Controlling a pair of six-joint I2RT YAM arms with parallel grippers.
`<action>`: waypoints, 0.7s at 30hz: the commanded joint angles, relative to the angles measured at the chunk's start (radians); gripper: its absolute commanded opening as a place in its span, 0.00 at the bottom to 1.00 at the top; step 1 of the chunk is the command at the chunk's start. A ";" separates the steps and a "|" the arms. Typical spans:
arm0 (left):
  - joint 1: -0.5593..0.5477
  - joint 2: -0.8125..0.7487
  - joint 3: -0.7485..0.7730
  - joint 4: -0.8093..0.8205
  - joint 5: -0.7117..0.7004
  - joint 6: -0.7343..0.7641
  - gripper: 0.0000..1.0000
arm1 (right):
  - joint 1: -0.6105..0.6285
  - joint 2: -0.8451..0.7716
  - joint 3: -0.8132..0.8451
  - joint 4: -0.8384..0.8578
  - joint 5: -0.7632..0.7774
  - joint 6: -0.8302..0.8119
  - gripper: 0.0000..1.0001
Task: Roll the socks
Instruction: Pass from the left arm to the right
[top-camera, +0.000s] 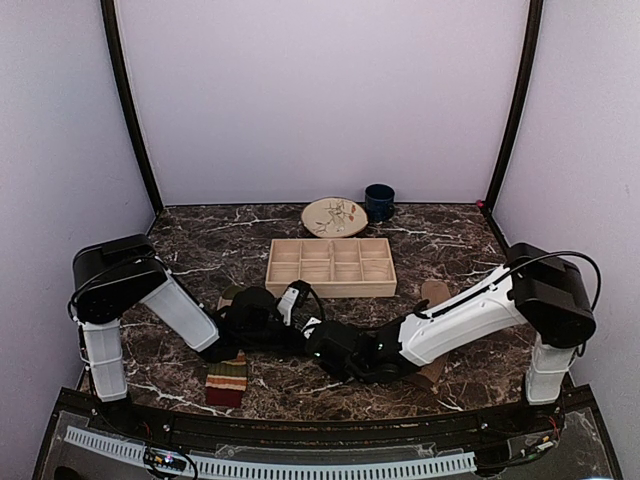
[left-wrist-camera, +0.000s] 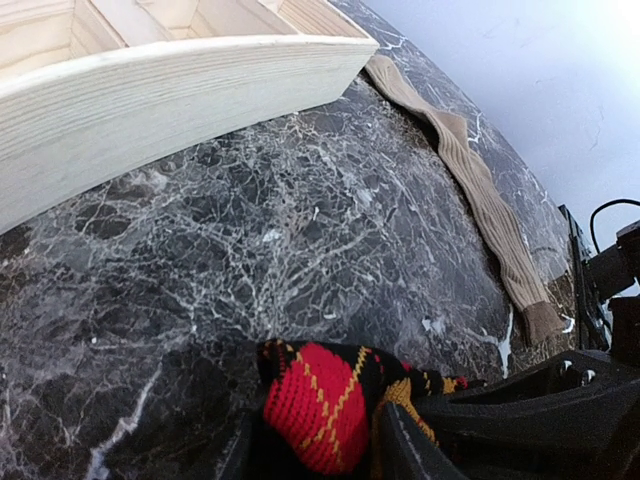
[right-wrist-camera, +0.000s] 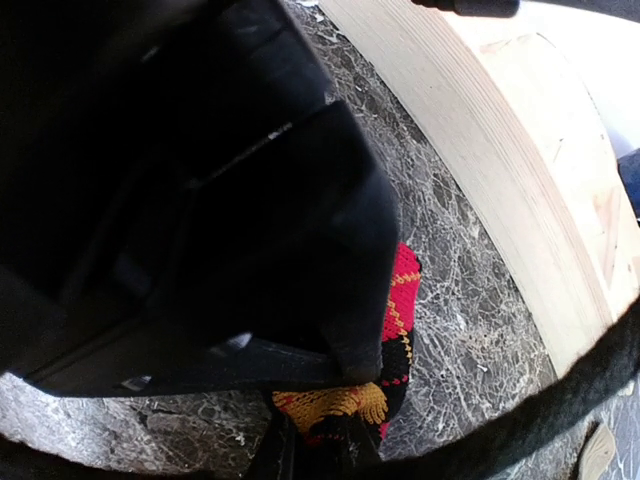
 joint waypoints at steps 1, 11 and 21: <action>0.010 0.107 -0.065 -0.313 0.012 -0.020 0.47 | -0.037 0.022 -0.048 -0.085 -0.033 -0.002 0.00; 0.061 0.116 -0.122 -0.207 0.028 -0.061 0.48 | -0.037 -0.027 -0.081 -0.056 -0.120 -0.002 0.00; 0.087 0.116 -0.143 -0.149 0.051 -0.086 0.49 | -0.048 -0.085 -0.105 -0.048 -0.286 0.012 0.00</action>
